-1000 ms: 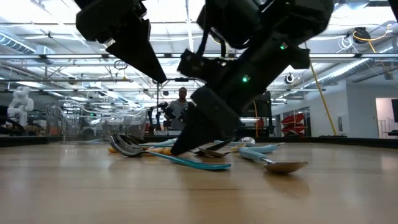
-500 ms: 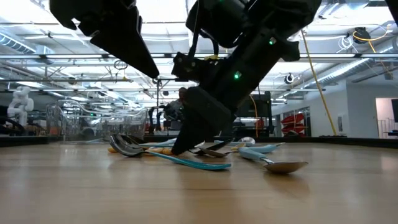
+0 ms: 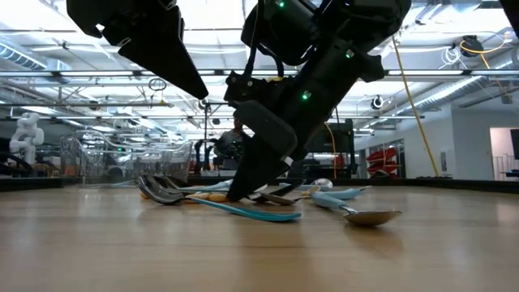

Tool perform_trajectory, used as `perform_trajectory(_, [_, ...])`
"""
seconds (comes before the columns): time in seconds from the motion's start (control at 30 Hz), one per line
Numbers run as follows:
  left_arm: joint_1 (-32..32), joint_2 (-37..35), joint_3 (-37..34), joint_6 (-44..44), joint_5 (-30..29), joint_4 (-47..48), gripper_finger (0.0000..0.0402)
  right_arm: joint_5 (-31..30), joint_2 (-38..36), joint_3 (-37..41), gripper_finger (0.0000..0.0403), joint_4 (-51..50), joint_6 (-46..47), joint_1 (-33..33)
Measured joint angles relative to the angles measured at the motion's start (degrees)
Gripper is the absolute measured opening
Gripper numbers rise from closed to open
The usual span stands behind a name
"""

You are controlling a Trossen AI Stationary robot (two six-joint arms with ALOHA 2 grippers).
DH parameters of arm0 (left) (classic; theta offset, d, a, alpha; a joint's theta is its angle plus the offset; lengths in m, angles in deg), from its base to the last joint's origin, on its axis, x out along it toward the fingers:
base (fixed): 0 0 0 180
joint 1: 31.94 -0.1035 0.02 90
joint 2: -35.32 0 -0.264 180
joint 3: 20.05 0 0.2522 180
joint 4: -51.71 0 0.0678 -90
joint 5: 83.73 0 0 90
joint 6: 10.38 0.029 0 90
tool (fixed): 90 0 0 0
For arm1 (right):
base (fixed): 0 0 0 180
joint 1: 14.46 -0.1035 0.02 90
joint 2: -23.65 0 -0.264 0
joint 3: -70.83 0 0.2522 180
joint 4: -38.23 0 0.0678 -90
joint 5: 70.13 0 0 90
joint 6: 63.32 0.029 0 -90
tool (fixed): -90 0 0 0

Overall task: Sort silverware by color (type)
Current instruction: Put the blue spoon into the top left transparent bin

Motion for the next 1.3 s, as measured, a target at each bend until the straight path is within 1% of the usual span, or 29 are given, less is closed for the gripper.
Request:
perform_trajectory(0.1, [0.00, 0.00, 0.00, 0.00, -0.02, 0.00, 0.0081, 0.00, 0.00, 0.00, 0.0022, -0.06, -0.59, 0.00])
perform_trajectory(0.17, [0.00, 0.00, 0.00, 0.00, -0.04, -0.02, 0.0081, -0.02, 0.00, 0.00, 0.0011, -0.08, -1.31, 0.00])
perform_trajectory(0.33, [0.00, 0.00, 0.00, 0.02, -0.07, 0.00, 0.0081, -0.02, -0.51, 0.09, 0.0018, -0.46, -2.13, 0.00])
perform_trajectory(0.53, [0.00, 0.00, 0.00, -0.03, -0.07, -0.07, 0.0081, -0.23, -2.66, 0.26, 0.0011, -3.31, -5.09, -0.70])
perform_trajectory(0.93, [0.00, 0.00, 0.00, -0.90, -0.09, -0.11, 0.0081, -0.64, -9.57, 0.24, 0.0011, -14.02, -8.47, -4.00])
perform_trajectory(1.13, [0.00, 0.00, 0.00, -3.91, -0.05, 0.10, 0.0081, -4.88, -13.47, 0.22, 0.0011, -18.60, -10.21, -6.32])
perform_trajectory(1.3, [0.29, 0.00, 0.02, -6.36, 1.07, 0.72, 0.0081, -4.91, -16.27, 0.20, 0.0011, -18.69, -10.84, -7.16])
